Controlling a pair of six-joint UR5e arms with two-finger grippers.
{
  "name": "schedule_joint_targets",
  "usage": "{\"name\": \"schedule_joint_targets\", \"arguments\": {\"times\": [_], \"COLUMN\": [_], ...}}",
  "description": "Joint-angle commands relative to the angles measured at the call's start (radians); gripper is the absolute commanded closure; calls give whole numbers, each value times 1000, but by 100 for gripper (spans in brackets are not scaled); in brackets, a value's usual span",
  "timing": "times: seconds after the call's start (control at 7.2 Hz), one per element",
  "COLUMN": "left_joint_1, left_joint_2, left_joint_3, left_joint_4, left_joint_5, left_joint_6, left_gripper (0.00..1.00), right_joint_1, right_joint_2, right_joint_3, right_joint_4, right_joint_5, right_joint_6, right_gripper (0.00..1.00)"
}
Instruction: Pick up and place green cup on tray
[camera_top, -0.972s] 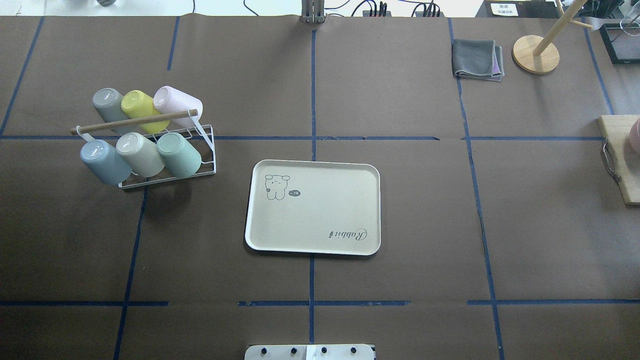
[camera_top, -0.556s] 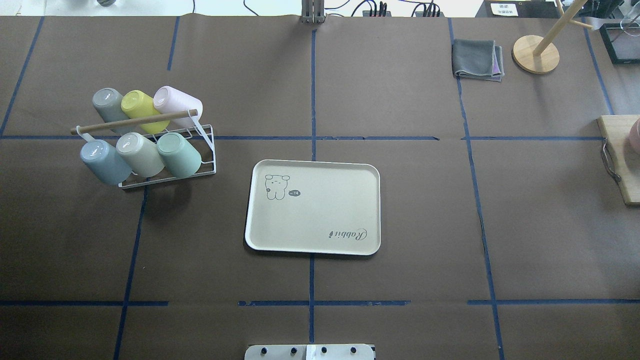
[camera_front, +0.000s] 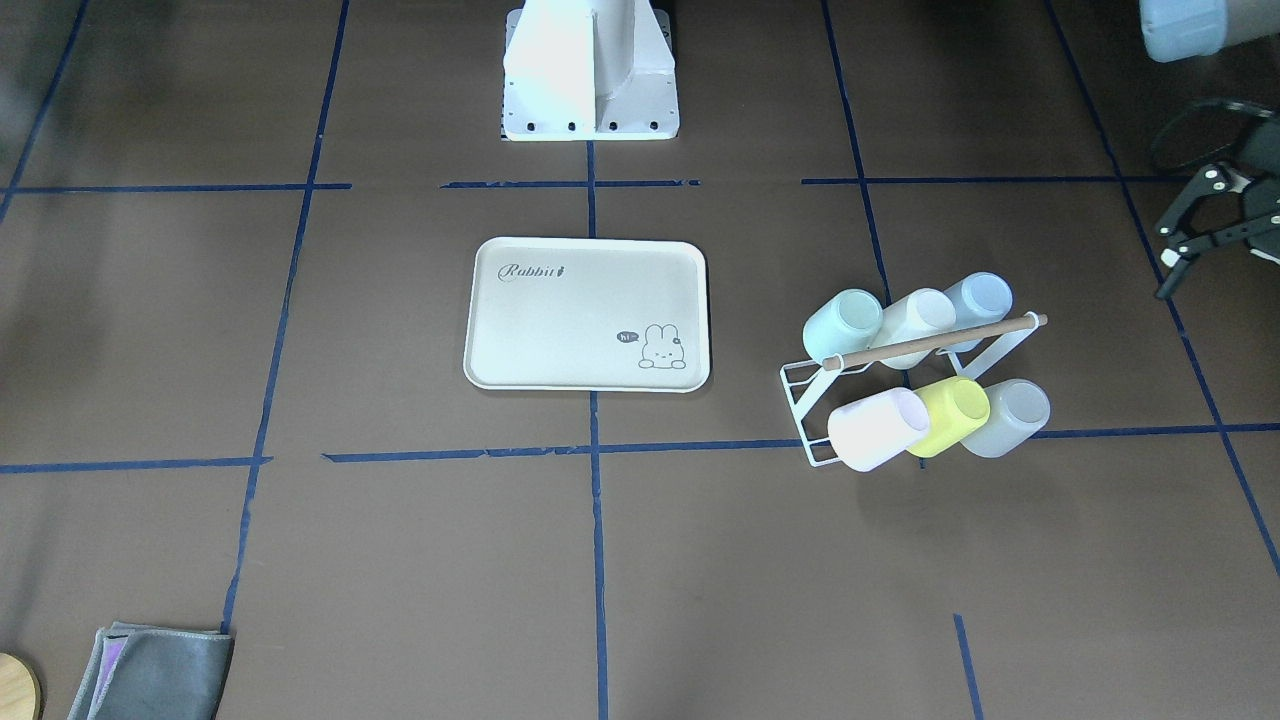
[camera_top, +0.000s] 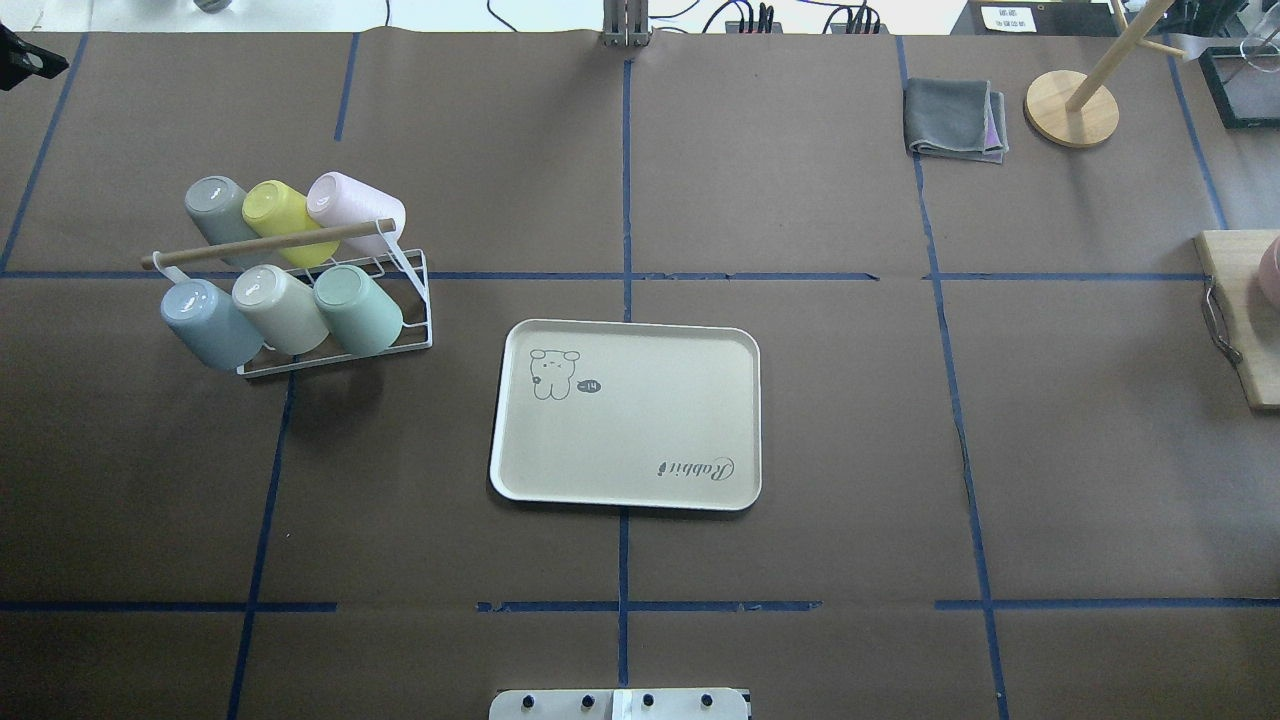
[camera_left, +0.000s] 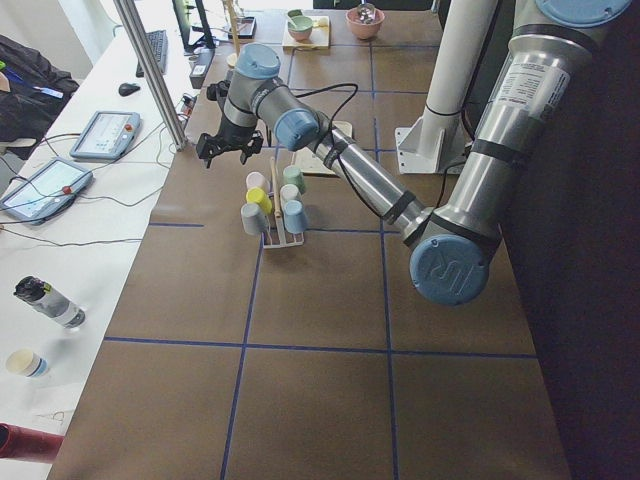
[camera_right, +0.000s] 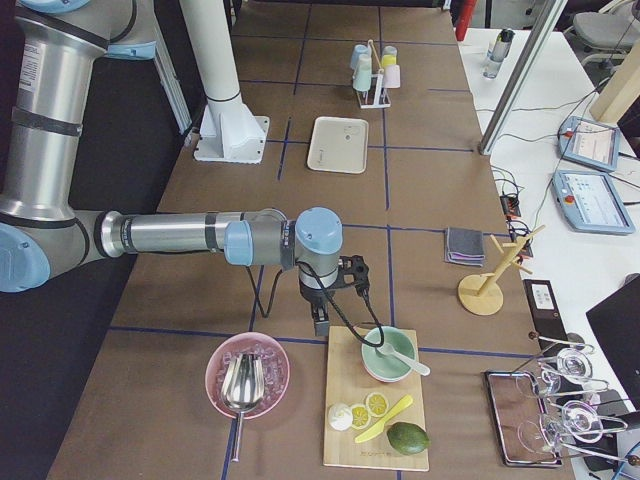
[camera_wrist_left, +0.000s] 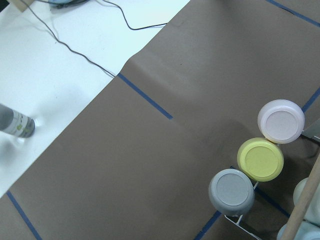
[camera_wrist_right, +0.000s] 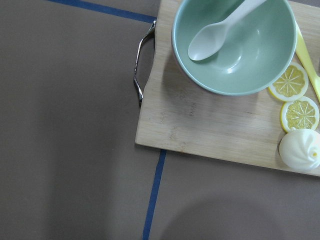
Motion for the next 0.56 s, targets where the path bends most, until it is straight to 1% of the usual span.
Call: {"name": "schedule_joint_targets", "arguments": {"times": [0.0,0.14,0.28,0.42], "left_joint_1": [121,209,323,401], "left_joint_2": [-9,-13,-13,-33], "left_joint_3": [-139,-215,-274,-300], "left_joint_4": [188,296,382,482], "left_joint_5": [261,371,527,654], "left_joint_6": [218,233,242,355], "left_gripper": [0,0,0,0], "right_joint_1": [0,0,0,0], "right_joint_2": [0,0,1,1], "right_joint_3": [0,0,2,0], "right_joint_4": [0,0,0,0], "right_joint_5": [0,0,1,1], "right_joint_6": [2,2,2,2], "right_gripper": [0,0,0,0]}}
